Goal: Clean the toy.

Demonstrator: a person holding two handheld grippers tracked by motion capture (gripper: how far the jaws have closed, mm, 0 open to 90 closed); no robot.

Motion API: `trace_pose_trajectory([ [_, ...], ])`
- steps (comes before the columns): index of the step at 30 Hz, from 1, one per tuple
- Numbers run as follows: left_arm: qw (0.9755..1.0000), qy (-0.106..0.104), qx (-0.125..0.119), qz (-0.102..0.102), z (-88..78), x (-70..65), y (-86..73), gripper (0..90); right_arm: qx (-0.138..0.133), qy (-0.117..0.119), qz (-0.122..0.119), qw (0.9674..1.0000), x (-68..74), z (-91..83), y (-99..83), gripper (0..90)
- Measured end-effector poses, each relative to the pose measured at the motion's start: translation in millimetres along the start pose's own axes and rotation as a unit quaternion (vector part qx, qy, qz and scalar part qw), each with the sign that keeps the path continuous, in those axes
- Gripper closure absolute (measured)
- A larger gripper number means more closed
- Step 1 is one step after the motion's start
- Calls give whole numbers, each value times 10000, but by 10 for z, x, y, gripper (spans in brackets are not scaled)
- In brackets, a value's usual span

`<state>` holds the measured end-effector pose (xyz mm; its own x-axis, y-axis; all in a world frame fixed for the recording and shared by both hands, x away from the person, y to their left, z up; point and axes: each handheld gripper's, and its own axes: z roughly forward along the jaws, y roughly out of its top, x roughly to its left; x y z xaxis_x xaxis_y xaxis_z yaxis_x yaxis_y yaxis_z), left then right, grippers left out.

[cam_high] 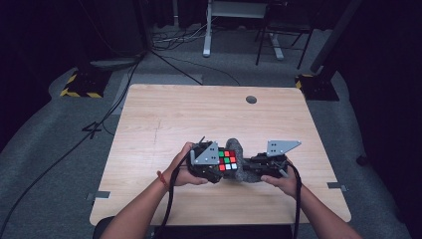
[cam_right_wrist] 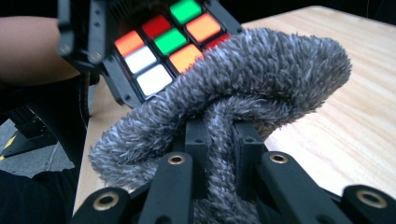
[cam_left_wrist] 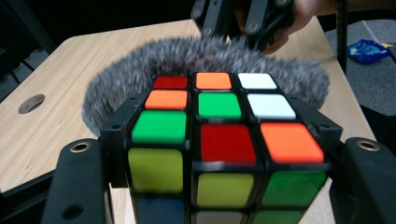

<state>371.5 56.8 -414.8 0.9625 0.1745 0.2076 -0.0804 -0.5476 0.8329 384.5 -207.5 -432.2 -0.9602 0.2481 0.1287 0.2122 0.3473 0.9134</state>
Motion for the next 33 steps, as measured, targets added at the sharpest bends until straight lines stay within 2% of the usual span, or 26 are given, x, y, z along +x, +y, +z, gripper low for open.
trace_pose_trajectory([
  [3,9996,26,255,77,59,-25,-9,327,-160,74,-16,9998,20,-31,33,801],
  [5,9993,25,338,161,98,-52,-11,332,-177,92,-164,9997,70,-44,78,801],
  [7,9990,10,389,197,120,-68,-2,333,-95,14,-287,9995,121,-37,111,801],
  [10,9994,-10,329,107,106,-44,-9,335,-42,-82,-311,9995,130,-37,115,801],
  [14,9994,73,346,59,93,-25,-11,336,214,-293,-494,9981,145,-10,106,801],
  [16,9995,62,300,-12,77,-4,-17,337,313,-348,-530,9975,138,-3,98,802],
  [18,9997,108,167,-116,32,22,-16,336,561,-440,-547,9960,111,20,72,802],
  [22,9997,166,162,-124,-14,49,-14,337,773,-392,-297,9958,29,89,-28,801],
  [25,9995,197,192,-160,-7,46,-16,337,744,-369,-287,9961,32,90,-24,801],
  [27,9997,105,147,-192,5,45,-17,338,569,-300,-291,9975,57,56,13,802],
  [28,9996,114,191,-146,14,38,-13,338,506,-285,-284,9979,75,40,38,801],
  [33,9996,97,260,-71,45,-7,10,338,266,-413,-426,9979,123,1,98,801],
])
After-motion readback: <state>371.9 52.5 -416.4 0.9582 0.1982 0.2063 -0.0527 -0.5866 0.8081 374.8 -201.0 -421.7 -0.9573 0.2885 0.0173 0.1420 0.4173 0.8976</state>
